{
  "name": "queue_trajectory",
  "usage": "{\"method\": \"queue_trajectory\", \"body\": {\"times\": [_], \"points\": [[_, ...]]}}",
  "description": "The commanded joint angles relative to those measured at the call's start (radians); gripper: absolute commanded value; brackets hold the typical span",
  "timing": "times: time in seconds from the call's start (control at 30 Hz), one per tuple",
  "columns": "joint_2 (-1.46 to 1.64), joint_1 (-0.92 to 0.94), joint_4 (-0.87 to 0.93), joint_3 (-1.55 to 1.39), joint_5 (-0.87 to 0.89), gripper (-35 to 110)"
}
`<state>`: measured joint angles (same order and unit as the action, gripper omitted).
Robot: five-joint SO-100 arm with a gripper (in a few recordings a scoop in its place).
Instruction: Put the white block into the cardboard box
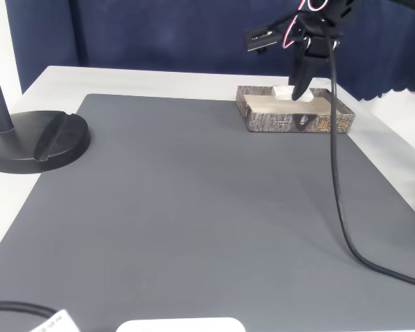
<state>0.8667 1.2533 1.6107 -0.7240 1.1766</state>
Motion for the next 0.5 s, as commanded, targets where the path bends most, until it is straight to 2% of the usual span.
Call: {"method": "queue_trajectory", "body": {"times": [0.0,0.47], "points": [[0.002,0.009,0.009,0.095,0.011,-2],[-0.081,0.008,0.011,0.147,0.023,-2]]}}
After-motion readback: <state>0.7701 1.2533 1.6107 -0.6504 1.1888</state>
